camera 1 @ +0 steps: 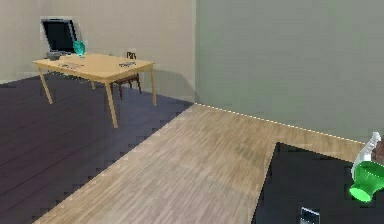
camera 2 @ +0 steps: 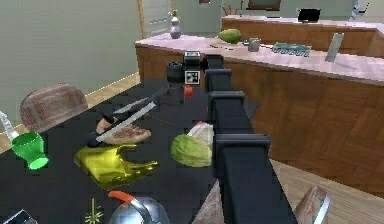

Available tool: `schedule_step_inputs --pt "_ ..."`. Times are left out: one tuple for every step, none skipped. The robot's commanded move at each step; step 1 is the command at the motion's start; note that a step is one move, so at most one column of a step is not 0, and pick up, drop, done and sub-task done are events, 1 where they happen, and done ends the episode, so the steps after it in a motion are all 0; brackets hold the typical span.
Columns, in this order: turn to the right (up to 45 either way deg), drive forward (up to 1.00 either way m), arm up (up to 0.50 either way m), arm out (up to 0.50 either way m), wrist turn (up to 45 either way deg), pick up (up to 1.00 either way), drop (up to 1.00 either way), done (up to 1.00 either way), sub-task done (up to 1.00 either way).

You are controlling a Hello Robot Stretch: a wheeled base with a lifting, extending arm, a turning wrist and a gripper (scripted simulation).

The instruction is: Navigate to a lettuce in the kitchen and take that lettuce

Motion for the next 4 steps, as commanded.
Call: schedule_step_inputs --pt "0.0 0.0 0.0 0.0 45.0 0.0 0.0 0.0 0.0" --pt "0.0 0.0 0.0 0.0 45.0 0.0 0.0 0.0 0.0" --pt "0.0 0.0 0.0 0.0 24.0 0.0 0.0 0.0 0.0" --pt "0.0 0.0 -0.28 0.0 0.0 0.0 0.0 0.0 0.0"
